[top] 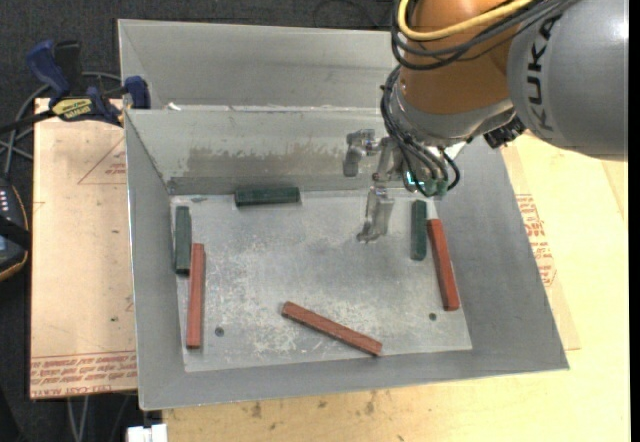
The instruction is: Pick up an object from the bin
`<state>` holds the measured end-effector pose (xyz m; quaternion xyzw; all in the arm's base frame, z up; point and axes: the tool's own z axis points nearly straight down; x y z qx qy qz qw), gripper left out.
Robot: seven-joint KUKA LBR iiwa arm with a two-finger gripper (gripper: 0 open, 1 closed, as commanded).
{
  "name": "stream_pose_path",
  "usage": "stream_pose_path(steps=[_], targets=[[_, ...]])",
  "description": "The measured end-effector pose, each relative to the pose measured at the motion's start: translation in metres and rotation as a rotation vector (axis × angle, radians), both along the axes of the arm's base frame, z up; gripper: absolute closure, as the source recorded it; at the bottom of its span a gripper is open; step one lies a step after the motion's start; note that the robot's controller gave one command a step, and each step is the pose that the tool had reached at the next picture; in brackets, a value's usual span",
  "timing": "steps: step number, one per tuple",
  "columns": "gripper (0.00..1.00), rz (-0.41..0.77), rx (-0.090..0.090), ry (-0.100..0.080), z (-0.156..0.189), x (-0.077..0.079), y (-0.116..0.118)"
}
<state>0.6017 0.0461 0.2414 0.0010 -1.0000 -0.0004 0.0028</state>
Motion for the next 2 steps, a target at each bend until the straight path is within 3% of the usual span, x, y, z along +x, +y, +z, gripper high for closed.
stream_pose_path(steps=[1,2], targets=[[0.0,0.075,0.001,-0.004,-0.175,-0.108,0.009],[0.0,-0.021,0.001,-0.008,-0.141,-0.123,0.026]])
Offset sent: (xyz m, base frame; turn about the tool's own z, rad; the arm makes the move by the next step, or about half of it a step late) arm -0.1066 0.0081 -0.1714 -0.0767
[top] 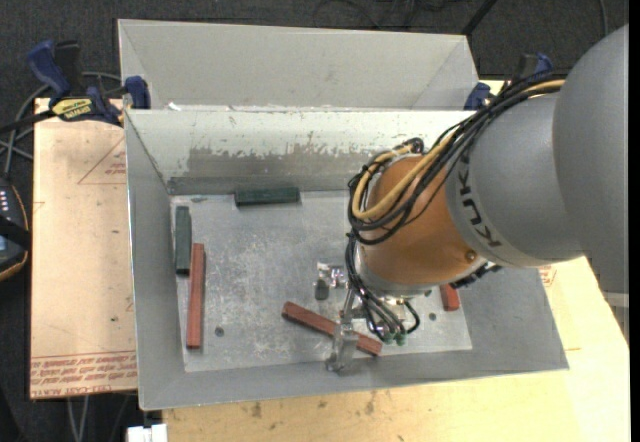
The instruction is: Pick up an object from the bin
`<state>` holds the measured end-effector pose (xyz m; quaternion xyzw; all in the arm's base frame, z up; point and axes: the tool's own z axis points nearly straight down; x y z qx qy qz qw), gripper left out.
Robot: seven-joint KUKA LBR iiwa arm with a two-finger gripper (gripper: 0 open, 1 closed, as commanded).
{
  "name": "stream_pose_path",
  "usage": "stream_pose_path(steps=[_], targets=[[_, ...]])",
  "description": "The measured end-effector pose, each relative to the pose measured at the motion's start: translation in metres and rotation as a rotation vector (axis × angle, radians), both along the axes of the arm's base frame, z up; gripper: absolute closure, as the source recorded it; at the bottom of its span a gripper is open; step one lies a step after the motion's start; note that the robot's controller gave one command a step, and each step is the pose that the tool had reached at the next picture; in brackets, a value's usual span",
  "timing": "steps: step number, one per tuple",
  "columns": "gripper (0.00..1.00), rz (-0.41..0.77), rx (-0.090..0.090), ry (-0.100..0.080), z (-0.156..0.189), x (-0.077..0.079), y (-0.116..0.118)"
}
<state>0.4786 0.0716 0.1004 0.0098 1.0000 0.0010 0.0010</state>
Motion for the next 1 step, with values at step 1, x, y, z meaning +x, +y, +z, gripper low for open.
stream_pose_path(steps=[1], targets=[[0.0,-0.174,-0.001,0.001,0.0073,0.0034,-0.0112]])
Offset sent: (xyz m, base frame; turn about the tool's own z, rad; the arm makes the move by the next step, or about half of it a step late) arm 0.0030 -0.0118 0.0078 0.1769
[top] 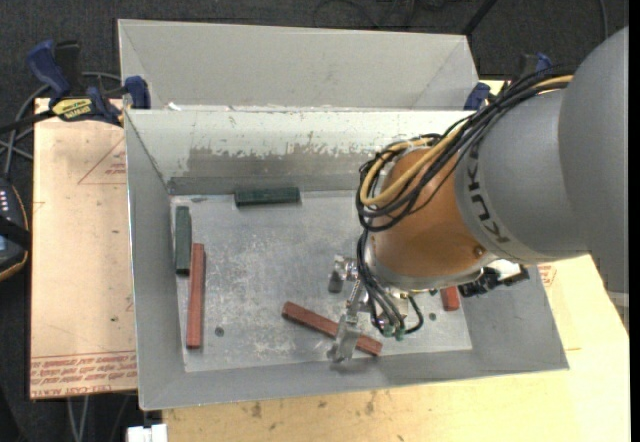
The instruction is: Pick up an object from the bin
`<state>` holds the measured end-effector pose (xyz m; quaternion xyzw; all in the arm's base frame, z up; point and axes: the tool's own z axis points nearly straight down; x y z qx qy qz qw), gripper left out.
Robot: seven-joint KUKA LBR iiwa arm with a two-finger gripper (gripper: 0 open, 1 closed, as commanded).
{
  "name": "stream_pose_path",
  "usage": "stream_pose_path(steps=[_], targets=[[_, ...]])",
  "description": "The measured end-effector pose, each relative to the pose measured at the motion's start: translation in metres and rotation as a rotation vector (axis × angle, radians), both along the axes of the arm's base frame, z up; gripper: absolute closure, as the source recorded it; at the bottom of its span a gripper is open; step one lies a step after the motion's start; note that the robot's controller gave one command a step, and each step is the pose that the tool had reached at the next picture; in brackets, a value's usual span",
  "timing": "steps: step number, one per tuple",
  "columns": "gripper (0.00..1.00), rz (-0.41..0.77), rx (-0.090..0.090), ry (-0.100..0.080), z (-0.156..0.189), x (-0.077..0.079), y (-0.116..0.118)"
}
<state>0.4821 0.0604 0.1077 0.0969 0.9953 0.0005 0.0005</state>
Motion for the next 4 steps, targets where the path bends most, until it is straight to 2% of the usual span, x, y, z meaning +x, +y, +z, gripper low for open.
stream_pose_path(steps=[1,2,3,4], targets=[[0.0,-0.121,0.001,-0.004,-0.038,0.004,0.008],[0.0,-0.121,0.001,-0.003,-0.038,0.005,0.008],[1.0,-0.121,0.001,-0.001,-0.037,0.004,0.008],[1.0,-0.119,0.001,-0.006,0.036,0.006,0.008]])
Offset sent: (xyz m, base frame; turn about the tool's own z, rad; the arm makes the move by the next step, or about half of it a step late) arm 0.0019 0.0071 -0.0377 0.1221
